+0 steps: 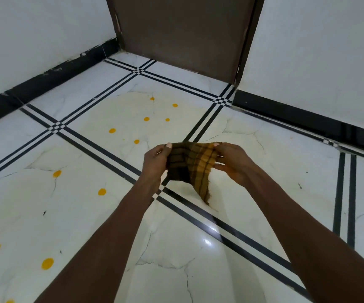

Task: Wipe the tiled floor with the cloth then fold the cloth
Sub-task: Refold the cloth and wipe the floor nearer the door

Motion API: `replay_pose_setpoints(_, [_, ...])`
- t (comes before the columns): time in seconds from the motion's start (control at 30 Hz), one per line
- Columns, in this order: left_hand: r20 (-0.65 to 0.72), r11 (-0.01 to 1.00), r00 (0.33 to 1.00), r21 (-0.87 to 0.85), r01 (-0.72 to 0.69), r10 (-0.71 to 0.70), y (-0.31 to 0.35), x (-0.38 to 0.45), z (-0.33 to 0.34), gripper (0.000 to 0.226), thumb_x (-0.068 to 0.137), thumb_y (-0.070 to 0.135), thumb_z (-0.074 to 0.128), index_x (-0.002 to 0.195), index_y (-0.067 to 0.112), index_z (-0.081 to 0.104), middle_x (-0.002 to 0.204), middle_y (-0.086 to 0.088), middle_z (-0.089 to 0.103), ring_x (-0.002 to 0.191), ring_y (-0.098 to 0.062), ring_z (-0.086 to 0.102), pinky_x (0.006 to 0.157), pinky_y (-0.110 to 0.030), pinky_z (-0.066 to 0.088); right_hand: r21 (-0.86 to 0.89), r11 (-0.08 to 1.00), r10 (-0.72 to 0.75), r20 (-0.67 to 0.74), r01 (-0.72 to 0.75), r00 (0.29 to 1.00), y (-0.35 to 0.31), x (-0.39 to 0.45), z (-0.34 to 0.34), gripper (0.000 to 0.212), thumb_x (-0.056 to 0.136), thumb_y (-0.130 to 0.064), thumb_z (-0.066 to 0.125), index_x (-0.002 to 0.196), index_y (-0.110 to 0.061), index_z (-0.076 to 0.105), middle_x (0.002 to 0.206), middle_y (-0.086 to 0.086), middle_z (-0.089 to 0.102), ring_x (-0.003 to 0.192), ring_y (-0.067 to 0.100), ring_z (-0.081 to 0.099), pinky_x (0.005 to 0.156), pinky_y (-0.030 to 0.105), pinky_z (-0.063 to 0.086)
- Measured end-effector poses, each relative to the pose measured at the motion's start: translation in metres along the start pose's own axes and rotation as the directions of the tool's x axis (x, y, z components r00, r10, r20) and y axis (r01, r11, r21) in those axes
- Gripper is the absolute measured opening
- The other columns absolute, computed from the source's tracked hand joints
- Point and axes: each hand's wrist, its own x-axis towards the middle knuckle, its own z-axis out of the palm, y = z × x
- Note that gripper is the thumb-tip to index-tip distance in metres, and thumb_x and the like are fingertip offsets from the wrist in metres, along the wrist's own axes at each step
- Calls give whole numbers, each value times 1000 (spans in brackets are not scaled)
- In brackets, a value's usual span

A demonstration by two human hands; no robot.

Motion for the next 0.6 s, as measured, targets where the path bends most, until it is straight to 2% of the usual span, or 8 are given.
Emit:
replay_pose_setpoints(0.07, [-42, 1000, 999, 3, 14, -14, 12, 3, -2, 16, 100, 27, 66, 109, 18, 77, 113, -14, 77, 108, -31, 74, 93, -49, 62, -37, 999, -3, -56, 1, 998, -6, 2, -7, 21, 105, -15, 58, 119, -5, 70, 110, 15, 73, 100, 27, 71, 83, 37, 62])
replay_pose_setpoints(0.13, [-49, 999, 999, -29, 17, -18, 24, 4, -1, 20, 98, 18, 68, 117, 16, 74, 112, -14, 76, 101, -29, 76, 83, -42, 66, -105, 994, -12, -72, 4, 997, -12, 2, -9, 24, 102, -19, 66, 121, -5, 68, 116, 16, 75, 105, 31, 74, 86, 43, 64])
replay_pose_setpoints(0.2, [-53, 999, 999, -39, -14, 12, 32, 4, 0, 25, 98, 12, 68, 123, 12, 70, 108, -15, 75, 92, -24, 75, 71, -30, 65, -128, 992, -26, -54, 19, 998, -17, 1, -9, 43, 92, -22, 79, 127, -4, 61, 118, 18, 74, 104, 32, 75, 82, 44, 66])
replay_pose_setpoints(0.27, [-49, 998, 998, -41, -44, 42, 38, 5, 0, 31, 99, 8, 65, 130, 12, 62, 104, -13, 71, 90, -20, 72, 64, -23, 62, -140, 989, -42, 2, 42, 999, -22, 0, -9, 66, 84, -19, 87, 135, -11, 46, 115, 12, 67, 99, 25, 72, 74, 35, 63])
replay_pose_setpoints(0.33, [-28, 997, 998, -37, -62, 60, 41, 5, -1, 33, 99, 7, 63, 131, 15, 60, 101, -11, 70, 92, -21, 70, 66, -23, 61, -225, 970, -68, 100, 89, 993, -27, -1, -10, 74, 81, -12, 88, 139, -18, 44, 115, 10, 66, 103, 23, 68, 77, 30, 59])
replay_pose_setpoints(0.43, [30, 990, 991, 49, -130, 128, 43, 5, -4, 27, 95, 15, 72, 122, 13, 72, 97, -5, 74, 94, -16, 72, 83, -29, 62, -430, 888, -86, 201, 166, 976, -34, 2, -11, 63, 76, -10, 91, 132, -14, 62, 123, 16, 68, 117, 32, 65, 95, 41, 61])
replay_pose_setpoints(0.5, [50, 974, 981, 121, -193, 189, 41, 5, -5, 24, 90, 16, 78, 113, 11, 78, 98, -5, 79, 94, -14, 74, 95, -33, 60, -585, 779, -110, 226, 225, 968, -38, 3, -11, 54, 73, -10, 92, 122, -10, 70, 120, 15, 70, 116, 34, 65, 102, 48, 59])
replay_pose_setpoints(0.6, [28, 965, 973, 122, -232, 231, 38, 7, -7, 24, 86, 14, 82, 110, 9, 80, 99, -8, 81, 94, -15, 77, 91, -30, 60, -760, 568, -191, 251, 315, 949, -41, 4, -6, 45, 75, -10, 91, 116, -8, 73, 113, 8, 71, 109, 29, 67, 89, 38, 62])
